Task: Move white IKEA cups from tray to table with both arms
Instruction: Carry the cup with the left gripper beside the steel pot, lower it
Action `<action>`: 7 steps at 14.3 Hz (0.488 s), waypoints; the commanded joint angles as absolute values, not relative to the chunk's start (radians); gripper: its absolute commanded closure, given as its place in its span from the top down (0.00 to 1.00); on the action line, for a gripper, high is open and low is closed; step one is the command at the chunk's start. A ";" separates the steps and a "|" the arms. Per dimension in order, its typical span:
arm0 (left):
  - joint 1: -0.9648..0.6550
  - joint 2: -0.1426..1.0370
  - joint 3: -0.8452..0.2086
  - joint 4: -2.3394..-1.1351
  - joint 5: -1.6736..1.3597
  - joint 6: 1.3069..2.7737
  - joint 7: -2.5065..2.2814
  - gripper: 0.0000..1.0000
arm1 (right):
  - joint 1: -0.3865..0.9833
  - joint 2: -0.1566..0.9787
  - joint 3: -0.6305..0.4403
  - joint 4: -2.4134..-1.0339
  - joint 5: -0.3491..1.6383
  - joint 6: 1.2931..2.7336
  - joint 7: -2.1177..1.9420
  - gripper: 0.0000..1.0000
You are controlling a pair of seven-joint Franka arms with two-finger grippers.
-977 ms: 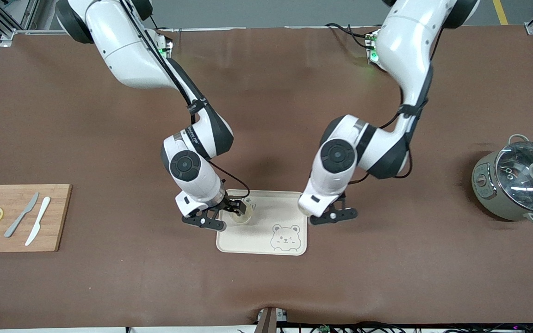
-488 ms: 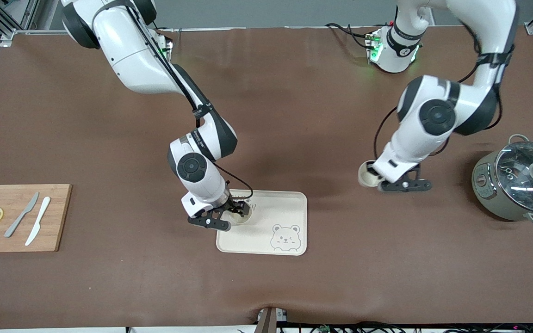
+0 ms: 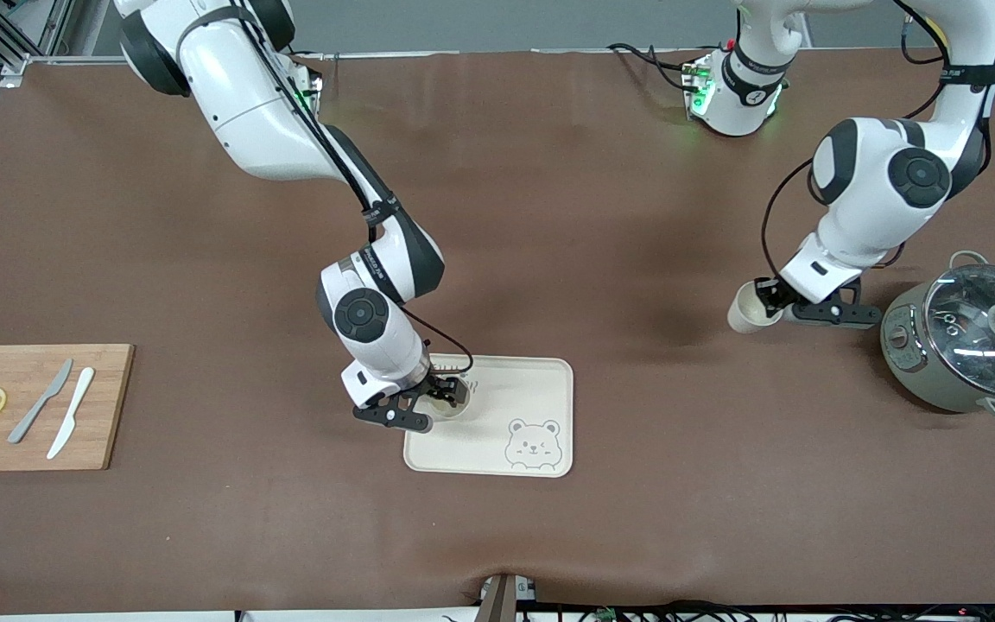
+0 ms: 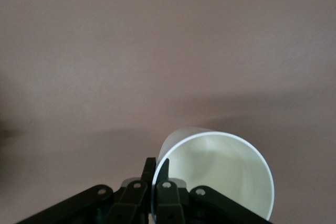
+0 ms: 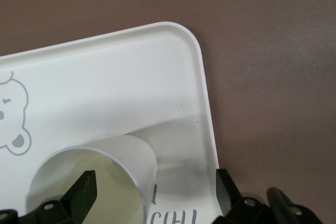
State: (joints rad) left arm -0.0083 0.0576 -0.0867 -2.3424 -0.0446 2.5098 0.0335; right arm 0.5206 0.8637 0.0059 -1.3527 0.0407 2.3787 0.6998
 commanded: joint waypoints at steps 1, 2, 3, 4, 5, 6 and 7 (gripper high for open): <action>0.050 0.011 -0.103 -2.454 -0.074 2.597 0.124 0.00 | 0.531 0.881 -0.002 -1.325 0.012 2.379 0.726 1.00; 0.057 0.015 -0.103 -2.471 -0.074 2.620 0.132 0.00 | 0.531 0.881 -0.002 -1.325 0.011 2.379 0.724 1.00; 0.058 0.024 -0.101 -2.486 -0.074 2.647 0.136 0.00 | 0.529 0.881 -0.002 -1.325 0.011 2.379 0.723 0.98; 0.064 0.031 -0.101 -2.503 -0.074 2.675 0.143 0.00 | 0.526 0.881 -0.002 -1.325 0.011 2.379 0.723 0.86; 0.071 0.040 -0.103 -2.517 -0.074 2.697 0.144 0.00 | 0.525 0.884 -0.002 -1.325 0.011 2.379 0.721 0.73; 0.071 0.047 -0.103 -2.528 -0.074 2.715 0.146 0.00 | 0.525 0.884 -0.002 -1.325 0.011 2.379 0.721 0.61; 0.069 0.055 -0.103 -2.536 -0.074 2.726 0.146 0.00 | 0.523 0.884 -0.002 -1.325 0.011 2.379 0.721 0.51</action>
State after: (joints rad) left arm 0.0553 0.0563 -0.0872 -2.5059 -0.0478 2.6845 0.1181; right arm 0.5208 0.8666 0.0020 -1.3524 0.0316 2.3805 0.6998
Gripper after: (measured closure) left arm 0.965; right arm 0.247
